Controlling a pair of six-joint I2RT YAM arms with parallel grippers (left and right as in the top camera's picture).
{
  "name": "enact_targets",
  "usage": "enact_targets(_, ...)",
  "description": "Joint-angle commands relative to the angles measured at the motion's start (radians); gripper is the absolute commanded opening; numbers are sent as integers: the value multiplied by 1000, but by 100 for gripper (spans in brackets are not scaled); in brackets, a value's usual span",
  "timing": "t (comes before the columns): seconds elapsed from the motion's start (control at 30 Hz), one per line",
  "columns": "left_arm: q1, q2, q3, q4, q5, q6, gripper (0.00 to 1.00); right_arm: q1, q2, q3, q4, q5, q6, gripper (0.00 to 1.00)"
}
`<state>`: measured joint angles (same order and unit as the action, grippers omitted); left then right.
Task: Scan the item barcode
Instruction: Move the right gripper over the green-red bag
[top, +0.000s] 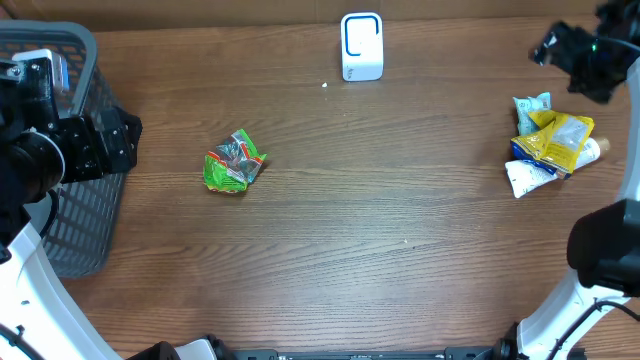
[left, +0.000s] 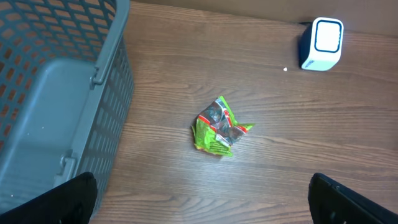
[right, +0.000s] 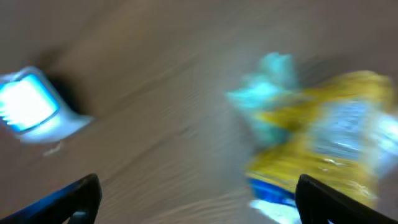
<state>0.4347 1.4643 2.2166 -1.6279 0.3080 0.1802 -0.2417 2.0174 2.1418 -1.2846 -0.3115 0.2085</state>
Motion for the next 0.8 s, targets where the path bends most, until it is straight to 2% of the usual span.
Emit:
enact_targets(0.0,8,2,-3,2,14,14,100,85,-7,23,-2,-416,-129,100)
enact_targets(0.2,8,2,-3,2,14,14,100,300,3,2,74,-357,-45,100)
enact_targets(0.37,8,2,-3,2,14,14,100,513,57,-23,189,-240,146,99)
enact_targets(0.63,8,2,-3,2,14,14,100,816,257,-38,340,-205,413,96)
enact_targets(0.77,8,2,-3,2,14,14,100,896,328,-45,399,-196,481,96)
